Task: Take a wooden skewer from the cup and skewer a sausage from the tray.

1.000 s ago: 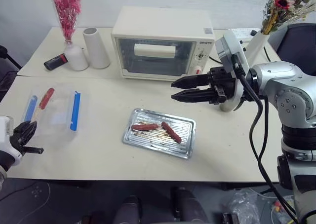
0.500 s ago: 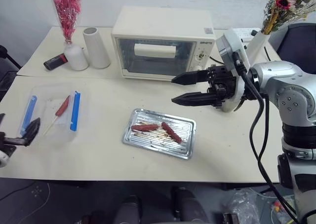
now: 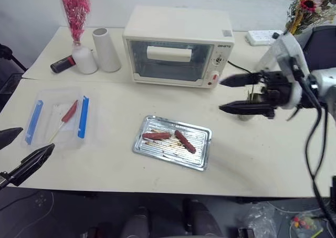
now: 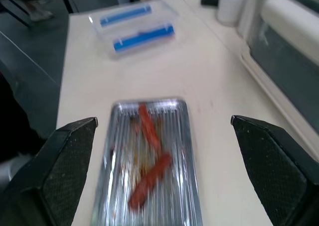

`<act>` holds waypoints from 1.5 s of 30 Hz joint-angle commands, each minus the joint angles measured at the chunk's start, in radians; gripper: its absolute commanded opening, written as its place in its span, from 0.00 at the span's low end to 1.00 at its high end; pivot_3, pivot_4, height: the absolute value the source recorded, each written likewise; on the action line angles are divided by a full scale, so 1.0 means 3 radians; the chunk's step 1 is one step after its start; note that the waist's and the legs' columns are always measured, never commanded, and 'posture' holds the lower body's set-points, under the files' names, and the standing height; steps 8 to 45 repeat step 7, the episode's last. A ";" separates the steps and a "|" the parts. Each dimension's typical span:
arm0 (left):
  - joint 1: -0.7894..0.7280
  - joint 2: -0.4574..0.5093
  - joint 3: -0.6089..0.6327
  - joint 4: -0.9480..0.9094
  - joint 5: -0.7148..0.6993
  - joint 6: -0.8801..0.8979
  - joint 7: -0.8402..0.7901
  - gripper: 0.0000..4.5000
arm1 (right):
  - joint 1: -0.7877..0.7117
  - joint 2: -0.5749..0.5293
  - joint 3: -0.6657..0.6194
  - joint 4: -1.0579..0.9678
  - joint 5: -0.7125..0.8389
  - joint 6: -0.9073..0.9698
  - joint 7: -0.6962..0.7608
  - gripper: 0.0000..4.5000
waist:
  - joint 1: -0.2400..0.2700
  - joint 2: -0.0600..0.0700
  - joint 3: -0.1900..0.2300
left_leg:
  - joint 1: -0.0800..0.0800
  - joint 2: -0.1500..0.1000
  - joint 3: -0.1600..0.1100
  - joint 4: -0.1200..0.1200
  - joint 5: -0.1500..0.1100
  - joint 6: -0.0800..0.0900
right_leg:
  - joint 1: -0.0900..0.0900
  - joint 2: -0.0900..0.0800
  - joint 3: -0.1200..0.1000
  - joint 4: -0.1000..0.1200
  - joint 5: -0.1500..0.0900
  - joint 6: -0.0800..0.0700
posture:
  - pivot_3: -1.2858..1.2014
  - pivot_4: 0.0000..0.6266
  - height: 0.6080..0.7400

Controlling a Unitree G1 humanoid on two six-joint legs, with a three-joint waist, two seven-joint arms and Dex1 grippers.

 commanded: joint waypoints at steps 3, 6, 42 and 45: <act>0.0060 0.0055 0.0009 0.0078 -0.0031 -0.0130 -0.0077 1.00 | 0.0530 -0.0467 -0.0479 0.0436 -0.0182 -0.0441 0.0455 1.00 | -0.0018 0.0000 0.0000 | 0.0003 -0.0001 0.0015 0.0001 0.0000 0.0003 | 0.0001 0.0003 0.0004 0.0000 0.0000 0.0000 | 0.52 0.24 1.00; 0.0073 0.0077 -0.0054 0.0090 -0.0102 -0.0130 -0.0153 1.00 | 0.0630 -0.0508 -0.0582 0.0526 -0.0209 -0.0523 0.0479 1.00 | -0.0047 -0.0001 0.0001 | 0.0035 0.0003 0.0041 -0.0003 0.0000 0.0003 | 0.0015 0.0027 0.0027 0.0005 0.0000 0.0000 | 0.52 0.24 1.00; 0.0101 0.0084 -0.0066 0.0078 -0.0110 -0.0127 -0.0198 1.00 | 0.0634 -0.0505 -0.0604 0.0544 -0.0205 -0.0527 0.0473 1.00 | -0.0047 -0.0001 0.0001 | 0.0048 0.0010 0.0049 -0.0004 -0.0001 0.0000 | 0.0026 0.0037 0.0029 0.0004 -0.0001 -0.0002 | 0.52 0.24 1.00; 0.0101 0.0084 -0.0066 0.0078 -0.0110 -0.0127 -0.0198 1.00 | 0.0634 -0.0505 -0.0604 0.0544 -0.0205 -0.0527 0.0473 1.00 | -0.0047 -0.0001 0.0001 | 0.0048 0.0010 0.0049 -0.0004 -0.0001 0.0000 | 0.0026 0.0037 0.0029 0.0004 -0.0001 -0.0002 | 0.52 0.24 1.00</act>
